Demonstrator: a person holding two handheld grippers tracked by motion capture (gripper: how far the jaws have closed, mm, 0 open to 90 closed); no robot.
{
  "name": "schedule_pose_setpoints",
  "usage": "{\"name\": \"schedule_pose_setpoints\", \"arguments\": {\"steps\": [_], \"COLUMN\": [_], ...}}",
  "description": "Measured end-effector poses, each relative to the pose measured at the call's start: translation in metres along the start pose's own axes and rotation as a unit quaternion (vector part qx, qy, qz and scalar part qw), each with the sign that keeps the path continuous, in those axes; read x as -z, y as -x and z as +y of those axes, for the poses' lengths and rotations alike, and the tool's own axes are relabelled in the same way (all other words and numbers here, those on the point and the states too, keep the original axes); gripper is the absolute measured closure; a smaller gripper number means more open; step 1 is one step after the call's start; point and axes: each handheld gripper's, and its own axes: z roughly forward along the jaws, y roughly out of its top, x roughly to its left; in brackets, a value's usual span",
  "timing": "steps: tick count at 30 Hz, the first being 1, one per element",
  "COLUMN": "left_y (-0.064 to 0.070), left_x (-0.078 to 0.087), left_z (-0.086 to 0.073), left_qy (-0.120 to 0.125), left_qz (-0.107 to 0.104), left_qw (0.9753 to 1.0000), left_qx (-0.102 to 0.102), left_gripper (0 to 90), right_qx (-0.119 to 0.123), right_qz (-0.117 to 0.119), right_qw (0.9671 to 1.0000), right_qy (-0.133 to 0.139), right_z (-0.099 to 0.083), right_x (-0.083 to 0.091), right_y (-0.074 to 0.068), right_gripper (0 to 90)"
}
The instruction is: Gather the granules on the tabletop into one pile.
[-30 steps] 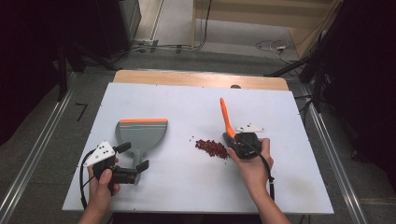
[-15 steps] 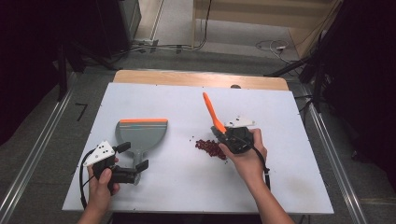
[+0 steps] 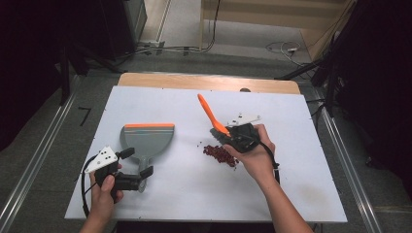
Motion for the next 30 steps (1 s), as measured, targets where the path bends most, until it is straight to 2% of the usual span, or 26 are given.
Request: {"name": "schedule_pose_setpoints", "arguments": {"steps": [4,13,19,22,30], "left_y": [0.0,0.004,0.005,0.004,0.005], "left_x": [-0.001,-0.003,-0.003,-0.003,0.001], "left_z": [0.0,0.0,0.0,0.0,0.001], "left_qy": [0.0,-0.002,-0.002,0.0,0.007], "left_qz": [0.0,0.0,0.003,0.005,0.012], "left_qw": [1.0,1.0,0.9999,0.9999,0.9996], "left_qx": [-0.001,-0.008,-0.011,-0.01,-0.025], "left_gripper": [0.0,0.0,0.0,0.0,0.0], "right_qx": [-0.032,-0.069,-0.104,-0.111,-0.147], "right_qz": [0.002,-0.01,-0.017,-0.02,-0.009], "right_qw": [0.9994,0.9969,0.9929,0.9919,0.9864], "right_qy": [0.016,0.036,0.055,0.057,0.073], "right_z": [-0.01,-0.042,-0.068,-0.081,-0.112], "right_x": [0.011,0.045,0.067,0.074,0.092], "right_y": [0.009,0.032,0.049,0.054,0.067], "right_gripper": [68.8,68.8,68.9,68.8,68.8]}}
